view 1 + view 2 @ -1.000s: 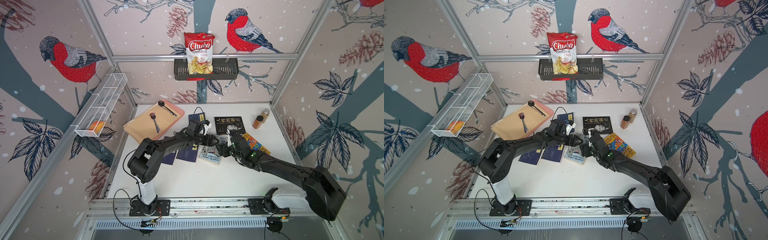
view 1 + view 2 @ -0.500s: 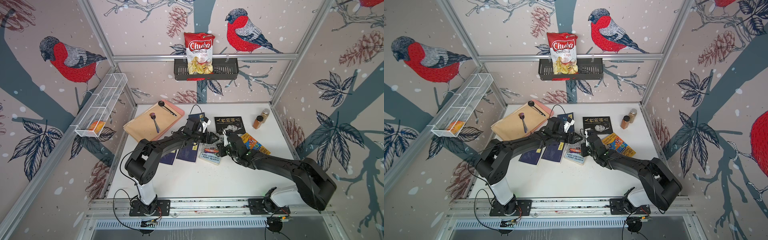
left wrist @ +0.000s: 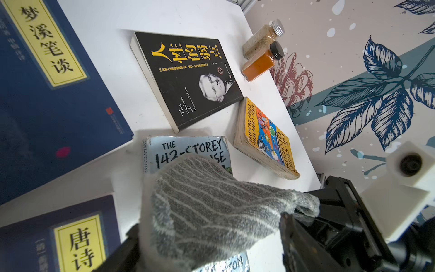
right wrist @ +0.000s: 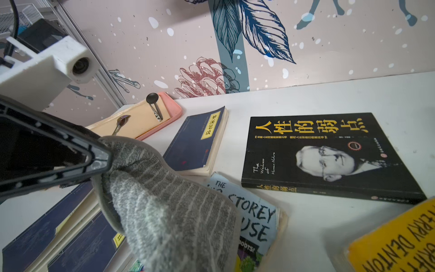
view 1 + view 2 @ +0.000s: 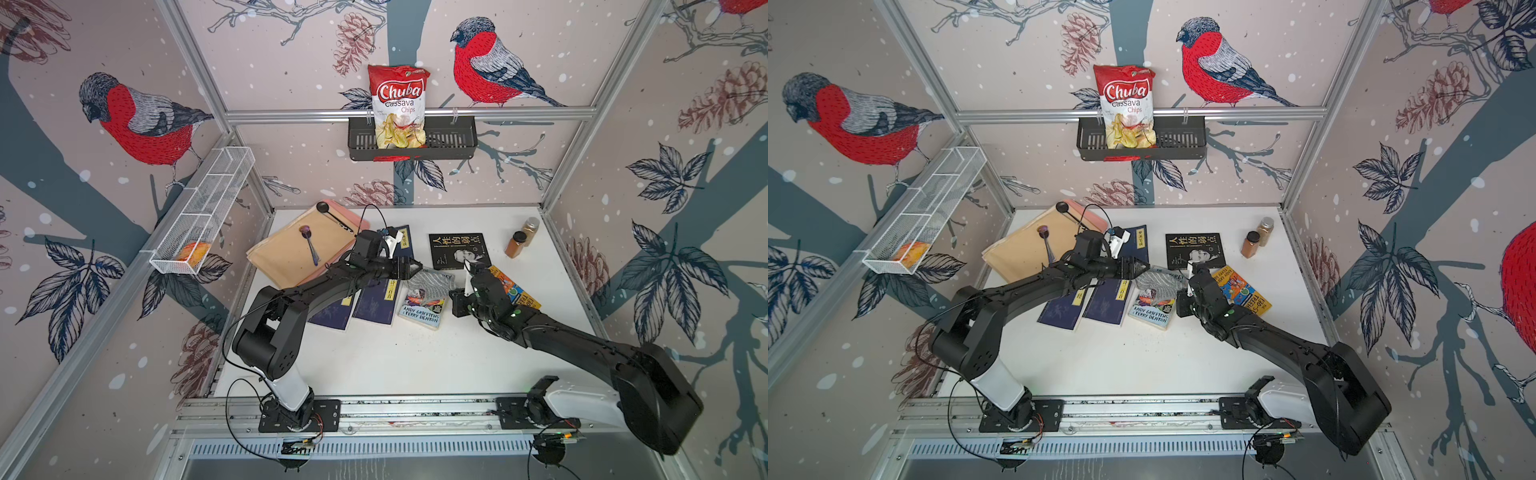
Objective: Wipe the cover of the book
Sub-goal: Adjust the cleaning item on the book.
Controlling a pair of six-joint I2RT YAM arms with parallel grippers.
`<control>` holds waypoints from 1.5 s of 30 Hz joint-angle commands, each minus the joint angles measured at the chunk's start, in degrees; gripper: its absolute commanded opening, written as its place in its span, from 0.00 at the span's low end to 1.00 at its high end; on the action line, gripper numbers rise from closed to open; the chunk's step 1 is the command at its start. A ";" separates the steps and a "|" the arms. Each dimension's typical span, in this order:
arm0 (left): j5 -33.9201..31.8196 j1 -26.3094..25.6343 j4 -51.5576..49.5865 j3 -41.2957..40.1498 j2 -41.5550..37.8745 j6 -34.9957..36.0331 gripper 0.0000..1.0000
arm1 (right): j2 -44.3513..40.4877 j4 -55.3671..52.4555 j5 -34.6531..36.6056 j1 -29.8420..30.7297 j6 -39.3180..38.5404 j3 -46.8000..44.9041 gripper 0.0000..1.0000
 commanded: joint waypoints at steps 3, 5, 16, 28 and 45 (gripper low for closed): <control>-8.26 1.01 -2.96 -1.71 -3.33 2.71 0.80 | 0.46 -7.10 3.21 -1.60 -0.14 4.20 0.00; -9.87 1.72 -4.37 -2.08 -4.15 3.60 0.80 | -1.07 -8.02 3.88 -2.26 0.44 3.69 0.00; -19.68 2.50 -10.66 -1.36 -3.72 7.26 0.80 | -10.12 -12.83 4.01 -5.76 -0.06 5.97 0.00; -20.69 2.61 -9.65 -3.75 -6.66 7.57 0.80 | 0.47 -10.61 -2.68 -0.99 -3.24 14.11 0.00; -20.78 4.15 -7.73 -7.54 -8.75 6.87 0.80 | 19.32 -8.81 -7.66 4.91 1.85 13.34 0.32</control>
